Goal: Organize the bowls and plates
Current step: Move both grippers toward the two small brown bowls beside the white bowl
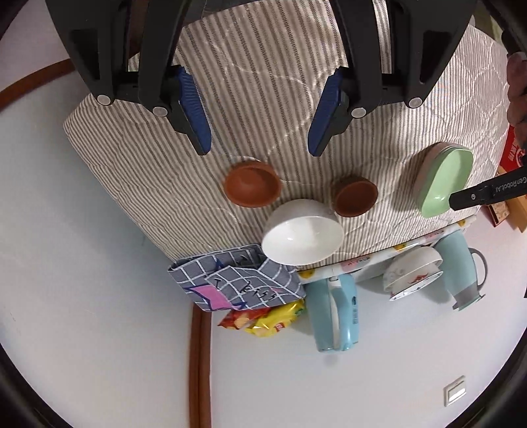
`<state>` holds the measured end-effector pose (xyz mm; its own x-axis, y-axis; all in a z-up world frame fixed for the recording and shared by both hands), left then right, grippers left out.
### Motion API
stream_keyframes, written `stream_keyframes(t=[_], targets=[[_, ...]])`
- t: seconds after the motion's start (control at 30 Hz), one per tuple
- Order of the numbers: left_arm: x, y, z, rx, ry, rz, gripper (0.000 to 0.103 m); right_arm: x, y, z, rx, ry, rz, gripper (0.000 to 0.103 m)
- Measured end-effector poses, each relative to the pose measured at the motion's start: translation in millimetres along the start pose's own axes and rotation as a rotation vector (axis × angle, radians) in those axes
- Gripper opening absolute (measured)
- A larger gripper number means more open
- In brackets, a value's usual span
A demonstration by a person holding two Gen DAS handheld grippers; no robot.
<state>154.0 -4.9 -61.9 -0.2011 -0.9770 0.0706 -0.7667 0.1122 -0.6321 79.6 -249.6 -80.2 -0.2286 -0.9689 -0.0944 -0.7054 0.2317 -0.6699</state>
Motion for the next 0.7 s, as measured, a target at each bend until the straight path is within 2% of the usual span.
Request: stream_keyframes(t=[0.27,0.57,0.7], targets=[[8.3,-6.9,8.4,-0.022,0.010,0.016,0.034,11.4,0.9,12.0,-0.014,-0.005,0.032,0.061],[12.6,-9.3,40.9,-0.085,0.028,-0.005,0.034,19.8,-7.3,38.5,-0.044,-0.004,0.020,0.061],[14.0,-9.6,57.6,-0.110,0.036,-0.031,0.041,25.7,-11.0,55.4,-0.079,-0.009,0.022,0.061]])
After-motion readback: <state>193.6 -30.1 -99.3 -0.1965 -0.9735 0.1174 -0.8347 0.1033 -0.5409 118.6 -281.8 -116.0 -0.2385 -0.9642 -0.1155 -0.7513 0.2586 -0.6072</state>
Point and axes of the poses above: each gripper's, at about its wrist camera, not at the fingertips, and z roughly the way its jaws point, x to its right, y to its underside, the point moved 2 cm from there along z, roughly the way its jaws point, and after that the axes turned 6 degrees about z, right-handed, at the moved point
